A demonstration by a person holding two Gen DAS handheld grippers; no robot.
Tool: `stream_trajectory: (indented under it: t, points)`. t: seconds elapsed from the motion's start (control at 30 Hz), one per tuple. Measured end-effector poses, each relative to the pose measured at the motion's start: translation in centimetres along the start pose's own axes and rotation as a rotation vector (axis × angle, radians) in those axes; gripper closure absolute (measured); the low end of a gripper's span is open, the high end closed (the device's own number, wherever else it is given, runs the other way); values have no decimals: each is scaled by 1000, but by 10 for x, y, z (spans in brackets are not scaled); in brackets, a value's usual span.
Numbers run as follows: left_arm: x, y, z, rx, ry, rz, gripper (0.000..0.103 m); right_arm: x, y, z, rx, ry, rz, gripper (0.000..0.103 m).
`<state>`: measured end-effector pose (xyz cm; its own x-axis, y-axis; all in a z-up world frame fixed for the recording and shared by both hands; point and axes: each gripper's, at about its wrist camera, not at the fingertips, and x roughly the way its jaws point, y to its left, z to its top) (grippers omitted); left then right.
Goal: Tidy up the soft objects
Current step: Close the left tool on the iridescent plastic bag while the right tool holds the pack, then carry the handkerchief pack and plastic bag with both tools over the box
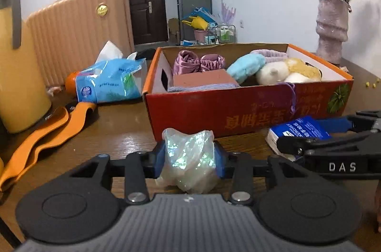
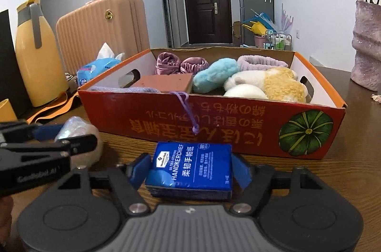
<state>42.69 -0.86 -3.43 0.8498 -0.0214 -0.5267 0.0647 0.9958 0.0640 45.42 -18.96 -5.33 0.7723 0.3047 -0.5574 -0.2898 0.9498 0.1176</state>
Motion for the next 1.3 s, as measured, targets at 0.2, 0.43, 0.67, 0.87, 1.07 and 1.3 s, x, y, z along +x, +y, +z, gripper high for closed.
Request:
stream_trajectory:
  t: [0.2,0.43,0.67,0.87,1.07,1.3]
  points:
    - [-35,8,-1,-74,-8,-51,71,-30,7,-4,-13,-33,14,33]
    - [-122,3,-22,-115,-61,-132,73,-120,10,-34,42,-111,66,33]
    - [-180,-15,-31,-74,-104,-171,73,-187,25,-59,27,-150,81,33]
    - [-212,-21,-30,-66,-161,-184,73,-217,32,-66,20,-188,89,33]
    - [-209,-18,-23,-72,-160,-188,72,-213,30,-67,34,-183,103,33]
    - [-156,-11,31,-58,-169,-227,72,-173,23,-27,-45,-202,100,33]
